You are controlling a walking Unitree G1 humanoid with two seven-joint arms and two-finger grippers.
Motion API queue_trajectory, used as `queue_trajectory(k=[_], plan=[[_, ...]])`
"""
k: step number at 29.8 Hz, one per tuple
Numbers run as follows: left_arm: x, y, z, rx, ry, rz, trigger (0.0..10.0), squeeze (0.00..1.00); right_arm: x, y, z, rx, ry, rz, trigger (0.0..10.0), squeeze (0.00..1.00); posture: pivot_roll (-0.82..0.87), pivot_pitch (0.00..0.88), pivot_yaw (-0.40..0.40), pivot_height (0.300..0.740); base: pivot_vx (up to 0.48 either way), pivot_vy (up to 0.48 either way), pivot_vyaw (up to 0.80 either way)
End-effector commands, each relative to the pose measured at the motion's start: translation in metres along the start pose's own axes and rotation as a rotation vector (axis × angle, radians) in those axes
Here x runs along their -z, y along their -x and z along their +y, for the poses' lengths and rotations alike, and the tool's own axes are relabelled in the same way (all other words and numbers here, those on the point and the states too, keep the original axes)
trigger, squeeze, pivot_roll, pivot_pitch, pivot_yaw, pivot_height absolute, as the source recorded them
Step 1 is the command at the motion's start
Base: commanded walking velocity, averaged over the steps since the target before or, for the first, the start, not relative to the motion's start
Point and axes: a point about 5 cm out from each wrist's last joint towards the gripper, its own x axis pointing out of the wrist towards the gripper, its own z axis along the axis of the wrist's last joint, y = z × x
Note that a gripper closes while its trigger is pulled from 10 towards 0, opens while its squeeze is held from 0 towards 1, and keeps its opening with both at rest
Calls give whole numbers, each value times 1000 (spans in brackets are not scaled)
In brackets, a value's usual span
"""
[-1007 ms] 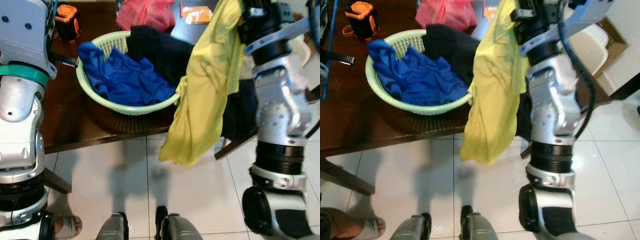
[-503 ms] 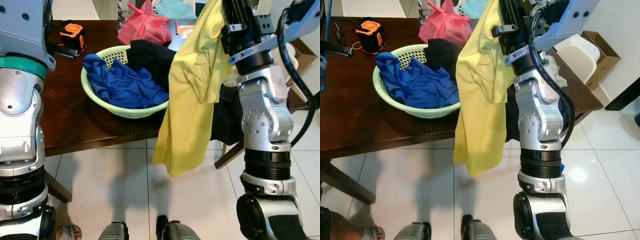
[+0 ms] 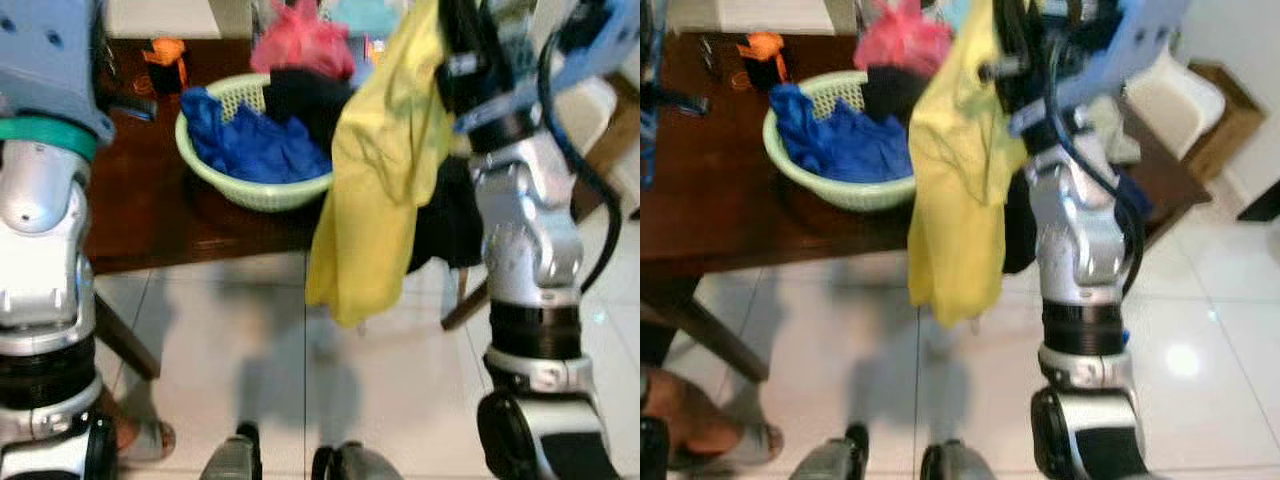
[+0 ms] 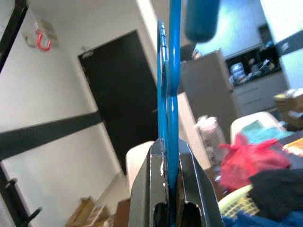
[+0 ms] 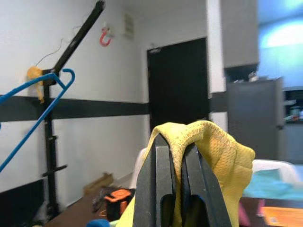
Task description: Hang hanger
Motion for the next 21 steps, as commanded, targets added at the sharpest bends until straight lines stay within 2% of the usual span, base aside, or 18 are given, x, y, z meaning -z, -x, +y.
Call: queue_trajectory(k=[1, 21], plan=[[3, 1, 0, 2, 4, 2, 10000, 0, -4, 0, 3, -8, 10, -27, 10000, 0, 129, 5, -37, 740, -416, 0, 0], [4, -2, -5, 24, 6, 0, 10000, 0, -4, 4, -4, 15, 24, -23, 10000, 0, 121, 15, -19, 740, -422, 0, 0]])
